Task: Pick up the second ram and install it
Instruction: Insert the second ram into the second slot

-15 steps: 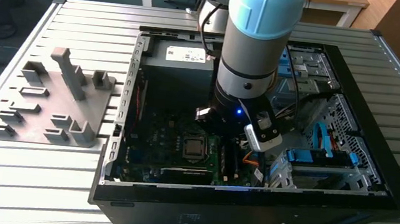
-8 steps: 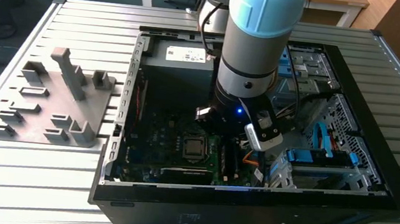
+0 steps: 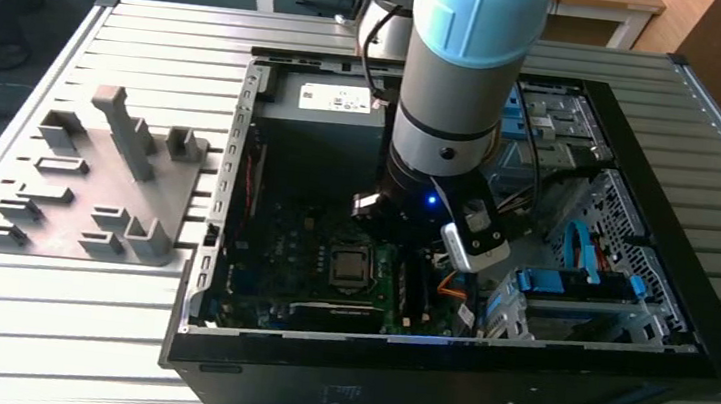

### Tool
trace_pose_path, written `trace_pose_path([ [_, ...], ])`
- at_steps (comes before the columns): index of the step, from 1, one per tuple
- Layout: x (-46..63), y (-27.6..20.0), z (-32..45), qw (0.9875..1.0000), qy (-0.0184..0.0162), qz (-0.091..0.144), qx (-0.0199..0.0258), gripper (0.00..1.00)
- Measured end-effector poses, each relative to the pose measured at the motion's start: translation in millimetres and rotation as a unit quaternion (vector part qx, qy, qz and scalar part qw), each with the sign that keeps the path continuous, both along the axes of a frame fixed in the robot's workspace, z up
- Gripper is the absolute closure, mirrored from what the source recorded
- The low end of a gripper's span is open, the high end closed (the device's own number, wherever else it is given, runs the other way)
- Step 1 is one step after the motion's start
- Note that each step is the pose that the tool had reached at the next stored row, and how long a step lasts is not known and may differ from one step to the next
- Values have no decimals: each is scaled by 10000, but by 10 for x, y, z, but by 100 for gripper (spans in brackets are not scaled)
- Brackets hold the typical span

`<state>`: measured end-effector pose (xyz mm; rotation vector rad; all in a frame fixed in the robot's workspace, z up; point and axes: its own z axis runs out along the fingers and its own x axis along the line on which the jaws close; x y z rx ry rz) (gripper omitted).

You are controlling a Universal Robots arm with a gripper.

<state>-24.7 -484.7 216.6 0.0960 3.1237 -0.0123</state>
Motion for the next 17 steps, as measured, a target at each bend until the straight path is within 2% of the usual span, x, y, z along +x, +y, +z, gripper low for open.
trace_pose_path([
  [7, 11, 54, -20, 10000, 6, 1, -19, 86],
  [17, 11, 54, -28, 10000, 7, -1, -29, 86],
])
